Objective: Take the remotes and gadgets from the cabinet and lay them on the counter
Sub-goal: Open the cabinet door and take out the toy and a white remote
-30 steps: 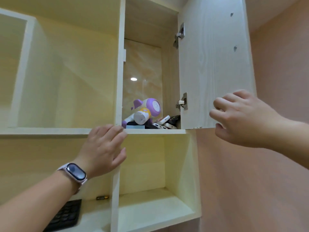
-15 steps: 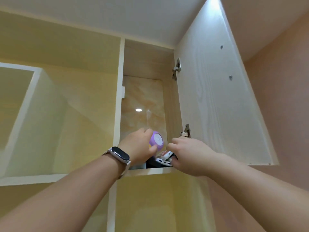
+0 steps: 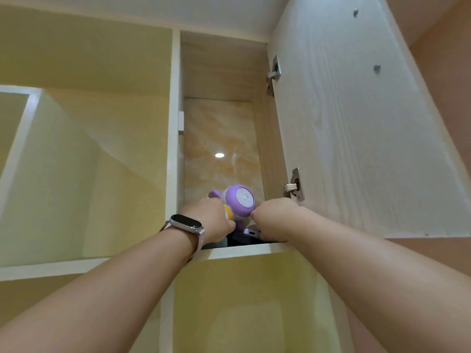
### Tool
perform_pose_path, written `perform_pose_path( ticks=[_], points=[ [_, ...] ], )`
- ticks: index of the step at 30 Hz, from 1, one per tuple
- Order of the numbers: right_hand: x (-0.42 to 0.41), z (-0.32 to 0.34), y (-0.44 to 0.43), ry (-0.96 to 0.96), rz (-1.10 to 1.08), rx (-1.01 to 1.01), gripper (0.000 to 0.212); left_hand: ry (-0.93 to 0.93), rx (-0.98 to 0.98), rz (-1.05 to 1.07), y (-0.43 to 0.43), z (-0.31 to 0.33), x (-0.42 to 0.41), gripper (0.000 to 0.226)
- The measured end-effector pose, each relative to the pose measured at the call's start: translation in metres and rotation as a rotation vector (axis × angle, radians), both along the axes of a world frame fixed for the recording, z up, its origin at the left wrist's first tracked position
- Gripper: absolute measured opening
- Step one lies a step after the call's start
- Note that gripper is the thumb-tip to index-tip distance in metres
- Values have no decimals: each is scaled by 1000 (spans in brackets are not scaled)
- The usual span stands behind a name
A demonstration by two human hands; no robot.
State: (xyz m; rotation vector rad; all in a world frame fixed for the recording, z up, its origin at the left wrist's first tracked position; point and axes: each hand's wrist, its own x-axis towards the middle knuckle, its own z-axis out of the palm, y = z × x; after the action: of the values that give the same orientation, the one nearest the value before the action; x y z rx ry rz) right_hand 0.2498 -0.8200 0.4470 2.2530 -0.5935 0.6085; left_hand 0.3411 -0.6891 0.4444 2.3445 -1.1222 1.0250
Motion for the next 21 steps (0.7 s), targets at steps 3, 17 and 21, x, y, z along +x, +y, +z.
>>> perform_pose_path(
  ticks=[3, 17, 21],
  points=[
    [9, 0, -2, 13, 7, 55, 9, 8, -43, -11, -2, -1, 0, 27],
    [-10, -4, 10, -20, 70, -160, 25, -59, -351, -105, 8, -8, -23, 52],
    [-30, -18, 18, -252, 228, -316, 18, -96, -456, -193, 20, -16, -39, 51]
  ],
)
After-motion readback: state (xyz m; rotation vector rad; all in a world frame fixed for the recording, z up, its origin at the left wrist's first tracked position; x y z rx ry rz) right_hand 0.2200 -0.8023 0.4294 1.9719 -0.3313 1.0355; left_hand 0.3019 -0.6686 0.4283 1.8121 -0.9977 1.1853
